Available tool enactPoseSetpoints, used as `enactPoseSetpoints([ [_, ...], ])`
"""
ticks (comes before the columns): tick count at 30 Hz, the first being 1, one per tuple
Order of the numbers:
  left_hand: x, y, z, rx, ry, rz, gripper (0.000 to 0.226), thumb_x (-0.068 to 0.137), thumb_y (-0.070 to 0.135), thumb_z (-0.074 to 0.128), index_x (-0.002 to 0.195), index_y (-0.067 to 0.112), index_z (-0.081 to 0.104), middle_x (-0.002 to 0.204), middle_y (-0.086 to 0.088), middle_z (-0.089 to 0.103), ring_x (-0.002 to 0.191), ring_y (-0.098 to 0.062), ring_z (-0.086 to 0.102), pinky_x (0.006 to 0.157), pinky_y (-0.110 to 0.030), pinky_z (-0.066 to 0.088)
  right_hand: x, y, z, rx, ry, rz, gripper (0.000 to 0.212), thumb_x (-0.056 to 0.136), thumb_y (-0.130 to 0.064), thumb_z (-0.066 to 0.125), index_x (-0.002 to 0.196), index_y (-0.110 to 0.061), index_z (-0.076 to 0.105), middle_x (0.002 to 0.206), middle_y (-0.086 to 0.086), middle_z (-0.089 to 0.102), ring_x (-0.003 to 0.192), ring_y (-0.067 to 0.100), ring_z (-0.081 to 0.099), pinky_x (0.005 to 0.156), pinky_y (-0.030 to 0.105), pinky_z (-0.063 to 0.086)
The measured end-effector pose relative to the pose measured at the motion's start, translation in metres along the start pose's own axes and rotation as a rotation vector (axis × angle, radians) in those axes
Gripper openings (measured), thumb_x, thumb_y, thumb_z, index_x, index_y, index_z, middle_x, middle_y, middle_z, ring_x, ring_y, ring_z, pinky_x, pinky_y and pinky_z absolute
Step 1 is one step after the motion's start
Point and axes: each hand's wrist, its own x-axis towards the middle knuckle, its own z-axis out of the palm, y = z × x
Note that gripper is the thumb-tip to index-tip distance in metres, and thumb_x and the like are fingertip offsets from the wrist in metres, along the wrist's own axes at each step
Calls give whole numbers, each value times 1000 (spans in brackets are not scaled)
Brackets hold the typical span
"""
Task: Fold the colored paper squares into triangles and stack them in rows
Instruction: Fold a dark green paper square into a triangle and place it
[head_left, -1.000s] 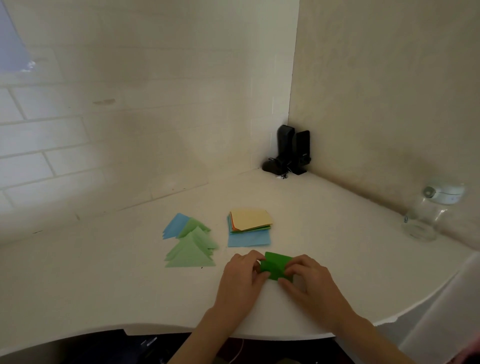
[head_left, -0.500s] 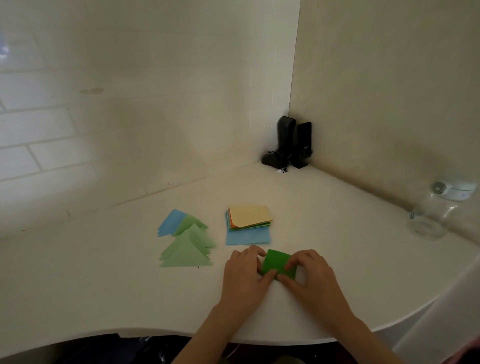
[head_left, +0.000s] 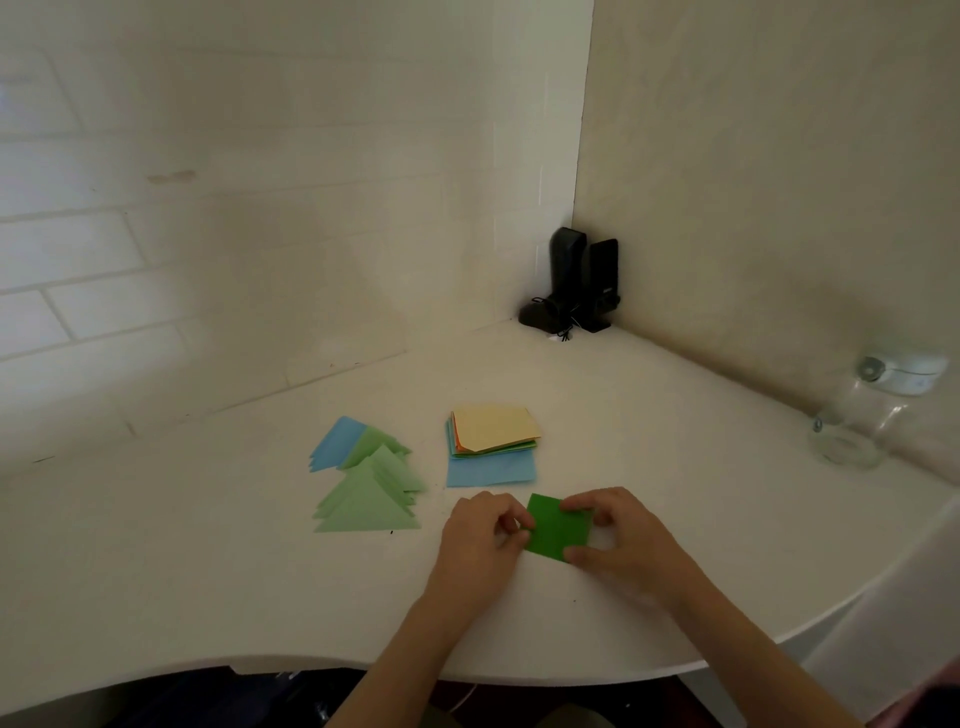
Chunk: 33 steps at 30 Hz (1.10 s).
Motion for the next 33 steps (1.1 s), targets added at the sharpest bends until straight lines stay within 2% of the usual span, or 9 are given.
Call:
enactPoseSetpoints([
  [3,-1,4,-4,66,-35,11,21,84,5,59,85,23,69,78,5,49,76,-12,48,69,-16,36,2,-2,-2,-11,-42,52,45,70,-20,79,110,-29,60,104,-5,48,87,4,46,69,3,37],
  [8,-11,10,-9,244,-19,156,25,91,8,49,100,21,69,97,2,56,88,-15,45,74,-24,36,10,-9,-6,7,-20,98,18,86,-32,63,101,-26,71,98,-6,69,77,1,56,62,7,37],
  [11,-19,19,-12,435,53,240,30,87,29,42,101,26,68,100,8,61,90,-15,49,73,-28,29,11,-16,-10,2,-50,123,21,88,-26,50,89,-38,68,92,0,67,67,4,52,58,8,37],
  [14,-28,30,-12,610,70,259,50,78,59,33,92,25,68,93,10,61,86,-15,49,74,-32,33,4,-20,-10,-47,-118,105,37,87,-2,45,102,-25,70,101,2,64,74,8,53,60,8,37],
  [17,-36,34,-6,667,97,273,58,70,73,37,82,24,66,82,9,60,77,-16,49,69,-33,38,-9,-24,-9,52,-90,104,42,77,4,49,89,-30,71,84,-9,64,67,-2,51,57,5,37],
  [21,-42,29,-1,623,149,254,32,74,53,44,78,30,66,79,15,62,71,-11,49,61,-26,36,-20,-34,-7,117,-89,56,27,62,-25,53,81,-39,67,76,-19,63,76,5,60,71,10,42],
  [25,-43,20,-4,576,194,288,21,75,38,50,78,33,70,85,19,65,71,-9,52,60,-22,33,-21,-30,-5,-91,-47,4,22,79,-20,62,92,-36,68,80,-17,61,70,-1,55,67,5,38],
  [27,-44,16,-9,552,206,298,14,73,34,58,77,33,71,85,20,66,71,-10,53,58,-23,34,-20,-26,-2,-256,-79,-18,20,84,-27,61,100,-38,67,82,-11,55,66,-3,47,67,9,37],
  [33,-43,-4,-25,452,230,202,4,72,31,68,73,34,70,82,22,66,71,-8,49,59,-20,25,-19,-29,11,-262,-16,-21,10,81,-44,62,88,-41,69,86,-9,53,74,3,51,72,19,42],
])
